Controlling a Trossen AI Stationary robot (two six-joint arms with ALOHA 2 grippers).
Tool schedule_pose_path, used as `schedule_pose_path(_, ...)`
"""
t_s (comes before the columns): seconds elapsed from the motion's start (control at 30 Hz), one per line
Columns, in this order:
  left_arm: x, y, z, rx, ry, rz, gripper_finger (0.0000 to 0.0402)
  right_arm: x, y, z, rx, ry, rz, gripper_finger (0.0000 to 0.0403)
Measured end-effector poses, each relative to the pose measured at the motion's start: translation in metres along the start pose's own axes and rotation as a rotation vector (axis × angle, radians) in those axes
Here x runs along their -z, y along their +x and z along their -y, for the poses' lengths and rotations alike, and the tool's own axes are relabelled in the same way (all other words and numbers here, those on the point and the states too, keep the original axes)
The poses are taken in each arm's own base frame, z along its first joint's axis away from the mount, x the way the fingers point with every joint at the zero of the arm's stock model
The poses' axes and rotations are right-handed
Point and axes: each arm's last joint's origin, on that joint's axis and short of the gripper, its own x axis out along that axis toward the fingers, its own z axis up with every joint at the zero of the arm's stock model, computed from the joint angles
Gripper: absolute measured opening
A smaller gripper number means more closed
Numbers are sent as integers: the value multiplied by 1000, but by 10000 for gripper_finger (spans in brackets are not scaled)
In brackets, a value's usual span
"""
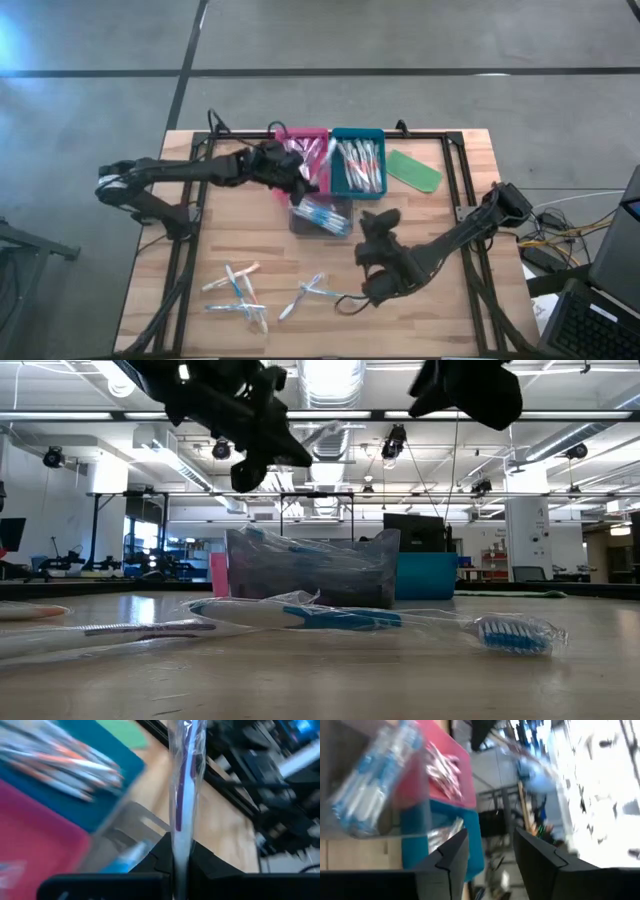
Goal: Pick & Place Toothbrushes
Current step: Put the purple toothbrush into the pink bin
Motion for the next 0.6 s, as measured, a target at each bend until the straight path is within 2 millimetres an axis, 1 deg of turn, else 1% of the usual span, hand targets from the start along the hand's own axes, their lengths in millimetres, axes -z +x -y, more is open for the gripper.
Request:
schedule_pose_path(0.2,-15,-10,-28,-77,-114,63,21,25,-3,19,51,254,-78,173)
schedule_pose_path(0.3,-18,-14,-39,-106,-182,75,25,28,-4,23,61,355,-87,184)
schedule_pose_path(0.47,-27,-24,-59,-134,-278,113,21,30,-5,30,57,386,-83,194)
schedule_pose_path(0.6,-32,-32,-73,-139,-372,132,22,31,-5,33,56,405,-84,193)
